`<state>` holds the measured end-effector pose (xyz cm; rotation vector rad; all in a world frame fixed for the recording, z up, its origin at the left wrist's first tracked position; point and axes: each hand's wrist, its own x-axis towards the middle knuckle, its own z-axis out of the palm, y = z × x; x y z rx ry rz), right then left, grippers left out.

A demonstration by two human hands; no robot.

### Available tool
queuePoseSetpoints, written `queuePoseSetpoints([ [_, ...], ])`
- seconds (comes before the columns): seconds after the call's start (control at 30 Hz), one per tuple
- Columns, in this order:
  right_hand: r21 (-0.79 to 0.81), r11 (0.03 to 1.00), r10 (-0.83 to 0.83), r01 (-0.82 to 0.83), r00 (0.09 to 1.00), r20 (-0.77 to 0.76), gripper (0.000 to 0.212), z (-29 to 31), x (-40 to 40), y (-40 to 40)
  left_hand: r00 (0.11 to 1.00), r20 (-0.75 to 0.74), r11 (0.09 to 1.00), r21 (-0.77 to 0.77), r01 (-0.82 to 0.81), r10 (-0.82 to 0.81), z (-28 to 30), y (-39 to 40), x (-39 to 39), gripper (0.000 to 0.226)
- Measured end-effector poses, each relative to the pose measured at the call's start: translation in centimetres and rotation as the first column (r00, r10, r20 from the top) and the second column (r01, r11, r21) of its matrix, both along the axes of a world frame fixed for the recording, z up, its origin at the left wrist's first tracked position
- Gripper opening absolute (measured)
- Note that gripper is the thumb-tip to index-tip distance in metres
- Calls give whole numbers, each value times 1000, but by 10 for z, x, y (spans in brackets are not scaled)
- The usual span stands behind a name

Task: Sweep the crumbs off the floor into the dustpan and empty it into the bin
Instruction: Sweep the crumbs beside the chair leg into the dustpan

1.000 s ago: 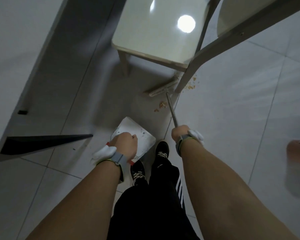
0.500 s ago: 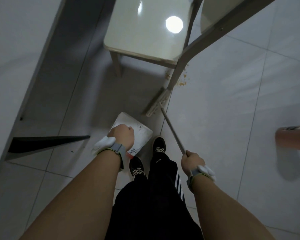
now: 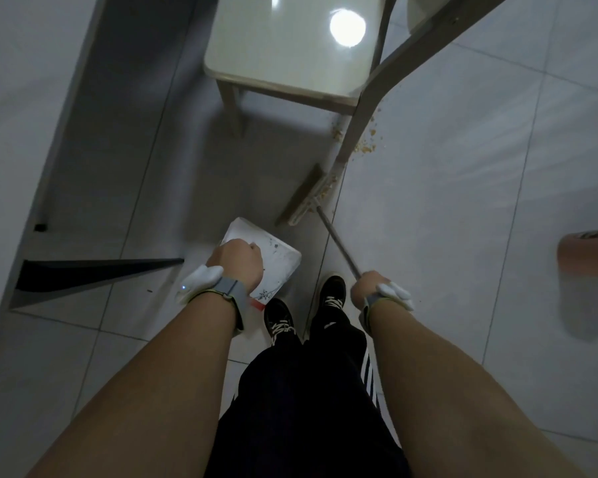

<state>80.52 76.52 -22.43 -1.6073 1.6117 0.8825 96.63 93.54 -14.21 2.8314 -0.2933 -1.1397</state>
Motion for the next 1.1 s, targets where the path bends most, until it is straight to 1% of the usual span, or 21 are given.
queuePoseSetpoints([
  [0.07, -14, 987, 155, -158, 980, -122, 30, 7, -30, -12, 1000, -23, 1000, -7, 4, -4, 0, 0, 1, 52],
  [0.1, -38, 976, 204, -213, 966, -162, 28, 9, -46, -17, 999, -34, 1000, -10, -2, 1, 1, -1, 2, 52],
  [0.17, -70, 962, 250, -264, 955, -158, 29, 13, -73, -24, 999, -40, 1000, -1, 2, -2, 3, -6, 1, 52],
  [0.23, -127, 938, 306, -322, 943, -134, 30, 15, -82, -24, 999, -37, 1000, 12, 28, -28, 5, -9, 0, 52],
  [0.3, -175, 913, 355, -368, 930, -101, 28, 16, -70, -24, 997, -37, 998, 7, 67, -66, 6, -15, -3, 52],
  [0.37, -181, 906, 384, -382, 923, -26, 26, 12, -41, -24, 995, -35, 995, -9, 98, -99, 4, -20, -5, 52],
  [0.43, -144, 922, 369, -360, 928, 43, 26, 4, -4, -28, 993, -25, 993, -13, 119, -119, 0, -25, -7, 52],
  [0.5, -83, 938, 344, -338, 935, 80, 28, 3, 32, -29, 990, -4, 989, -13, 144, -144, -2, -26, -8, 51],
  [0.57, -28, 949, 317, -315, 946, 73, 31, 6, 53, -30, 988, 3, 988, -29, 152, -152, -7, -27, -10, 50],
  [0.63, 8, 919, 394, -394, 919, 8, 32, 15, 53, -25, 989, -5, 989, -35, 145, -145, -8, -30, -8, 47],
  [0.67, 30, 921, 387, -388, 922, 7, 32, 13, 45, -21, 990, -16, 989, -42, 141, -142, -10, -31, -8, 46],
  [0.7, 36, 939, 342, -342, 940, 14, 31, 8, 31, -17, 990, -36, 989, -49, 137, -139, -10, -31, -7, 43],
  [0.73, 48, 988, 146, -146, 989, 17, 32, 5, 16, -16, 990, -44, 990, -55, 132, -134, -10, -33, -6, 43],
  [0.77, 51, 999, -18, 17, 1000, 21, 34, 0, 2, -14, 991, -43, 990, -61, 124, -127, -11, -34, -6, 44],
  [0.83, 27, 992, -123, 122, 992, 23, 37, -2, -30, -16, 994, -34, 992, -77, 104, -107, -11, -36, -4, 48],
  [0.87, 25, 994, -105, 105, 994, 5, 36, -1, -46, -17, 995, -35, 992, -90, 93, -96, -11, -38, -4, 48],
  [0.93, -44, 998, -47, 47, 999, -15, 38, 1, -81, -22, 993, -87, 991, -118, 71, -81, -9, -43, -4, 46],
  [1.0, -110, 993, -41, 41, 999, -1, 39, 6, -105, -30, 993, -102, 991, -123, 49, -62, -10, -48, -6, 44],
  [1.1, -194, 980, -39, 42, 999, 17, 36, 16, -115, -46, 996, -85, 994, -107, 23, -32, -8, -61, -13, 44],
])
